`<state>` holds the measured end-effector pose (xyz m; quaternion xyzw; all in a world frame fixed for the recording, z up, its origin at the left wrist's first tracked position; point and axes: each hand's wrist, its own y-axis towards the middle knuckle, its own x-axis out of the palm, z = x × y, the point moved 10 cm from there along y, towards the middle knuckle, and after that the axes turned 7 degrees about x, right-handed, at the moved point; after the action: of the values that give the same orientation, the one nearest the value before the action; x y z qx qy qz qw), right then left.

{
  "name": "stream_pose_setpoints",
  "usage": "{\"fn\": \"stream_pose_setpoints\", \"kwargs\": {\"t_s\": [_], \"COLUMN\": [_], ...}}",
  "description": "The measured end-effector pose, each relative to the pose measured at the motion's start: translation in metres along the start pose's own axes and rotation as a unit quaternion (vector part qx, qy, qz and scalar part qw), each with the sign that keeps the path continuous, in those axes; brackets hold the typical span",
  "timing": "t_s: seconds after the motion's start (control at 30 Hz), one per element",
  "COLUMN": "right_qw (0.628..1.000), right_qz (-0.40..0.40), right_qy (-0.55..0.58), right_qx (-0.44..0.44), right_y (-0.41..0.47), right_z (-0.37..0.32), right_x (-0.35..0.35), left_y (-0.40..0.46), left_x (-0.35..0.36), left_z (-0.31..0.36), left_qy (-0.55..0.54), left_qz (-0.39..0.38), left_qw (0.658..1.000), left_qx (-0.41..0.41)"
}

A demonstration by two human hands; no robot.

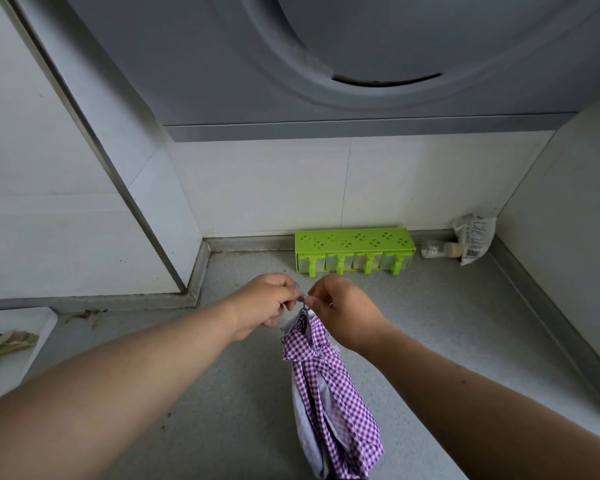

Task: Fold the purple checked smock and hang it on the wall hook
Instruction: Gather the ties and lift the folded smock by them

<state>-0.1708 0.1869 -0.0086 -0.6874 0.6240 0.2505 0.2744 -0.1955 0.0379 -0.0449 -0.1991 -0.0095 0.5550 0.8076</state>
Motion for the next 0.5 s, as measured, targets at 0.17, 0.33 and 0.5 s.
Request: {"fn": "stream_pose_setpoints", "kwargs": {"t_s": [0.17,0.33,0.5], "right_qw": [0.998,0.992,0.98], "right_qz": [-0.062,-0.108,-0.146], "right_qy": [-0.025,-0.059,-0.132], "right_qx": [0.0,-0.004,0.008], "right_y": [-0.006,-0.009,-0.013], "right_z": [0.002,-0.008,-0.01], "right_x": [0.013,0.023,0.032], "left_y": [0.003,0.0,-0.002], "left_x": [-0.035,-0.047,-0.026], "left_z": [0.006,0.022,0.024], "left_qy": [0.081,0.205,0.136], "left_qz": [0.086,0.144,0.116], "left_qw": [0.993,0.967,0.982], "left_qx": [0.009,0.045,0.051]}}
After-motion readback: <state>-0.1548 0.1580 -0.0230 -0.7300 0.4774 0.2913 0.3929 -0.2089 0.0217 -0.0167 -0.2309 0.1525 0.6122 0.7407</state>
